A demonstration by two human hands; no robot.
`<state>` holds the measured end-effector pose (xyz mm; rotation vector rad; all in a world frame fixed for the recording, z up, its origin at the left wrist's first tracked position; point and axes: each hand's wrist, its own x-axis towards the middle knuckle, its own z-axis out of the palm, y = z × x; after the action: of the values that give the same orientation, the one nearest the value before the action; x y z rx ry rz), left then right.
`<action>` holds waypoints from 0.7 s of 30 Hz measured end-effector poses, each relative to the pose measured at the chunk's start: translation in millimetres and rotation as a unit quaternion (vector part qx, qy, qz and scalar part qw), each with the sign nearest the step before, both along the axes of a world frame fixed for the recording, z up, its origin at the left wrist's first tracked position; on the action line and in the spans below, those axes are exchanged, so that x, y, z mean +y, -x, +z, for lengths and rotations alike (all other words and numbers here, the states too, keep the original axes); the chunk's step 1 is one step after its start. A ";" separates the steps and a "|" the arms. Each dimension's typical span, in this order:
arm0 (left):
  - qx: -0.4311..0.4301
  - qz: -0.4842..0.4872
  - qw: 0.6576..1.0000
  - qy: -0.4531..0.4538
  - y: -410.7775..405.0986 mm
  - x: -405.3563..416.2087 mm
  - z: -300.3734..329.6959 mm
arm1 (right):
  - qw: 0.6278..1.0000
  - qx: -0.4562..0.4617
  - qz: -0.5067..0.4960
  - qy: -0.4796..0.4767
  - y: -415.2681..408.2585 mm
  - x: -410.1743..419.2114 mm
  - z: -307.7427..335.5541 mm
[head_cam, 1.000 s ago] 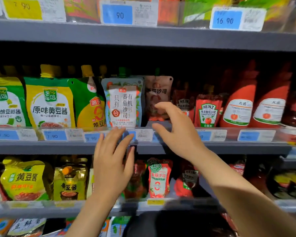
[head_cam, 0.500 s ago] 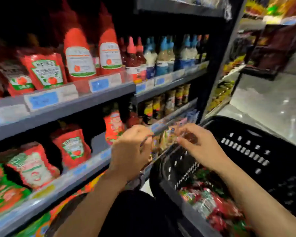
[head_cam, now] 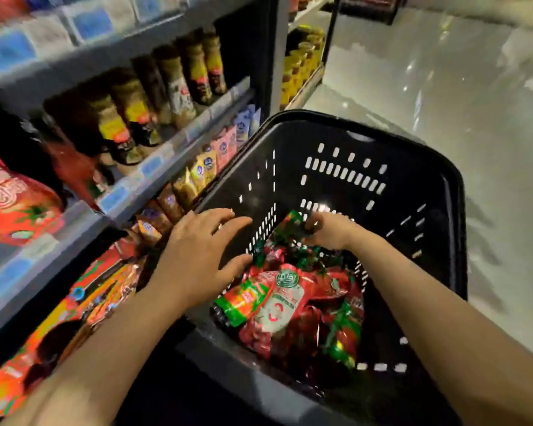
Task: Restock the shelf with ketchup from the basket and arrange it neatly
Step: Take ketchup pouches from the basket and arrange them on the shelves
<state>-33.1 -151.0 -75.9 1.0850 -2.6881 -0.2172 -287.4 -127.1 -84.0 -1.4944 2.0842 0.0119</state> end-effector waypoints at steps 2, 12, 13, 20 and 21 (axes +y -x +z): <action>-0.002 -0.003 1.000 -0.013 -2.5 4.2 -5.2 | 0.995 0.026 0.057 -0.075 1.7 0.4 -19.1; -0.041 0.016 0.999 -0.031 -0.6 9.4 -1.2 | 0.991 -0.073 -0.040 -0.103 -3.6 6.5 -94.1; -0.050 0.016 0.998 -0.031 -0.2 9.0 -1.0 | 0.988 -0.106 -0.072 -0.081 -2.6 4.4 -94.0; -0.039 0.017 0.999 -0.022 -1.3 8.9 -2.0 | 0.950 -0.266 -0.160 -0.037 -9.8 -0.7 -92.7; -0.031 0.018 0.999 -0.022 -1.5 8.6 -1.9 | 0.949 -0.270 -0.159 -0.031 -9.8 -1.1 -88.7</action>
<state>-31.6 -142.5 -77.8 1.1710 -2.7280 -0.2409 -277.6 -128.1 -172.7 -0.9647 1.8186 -0.4060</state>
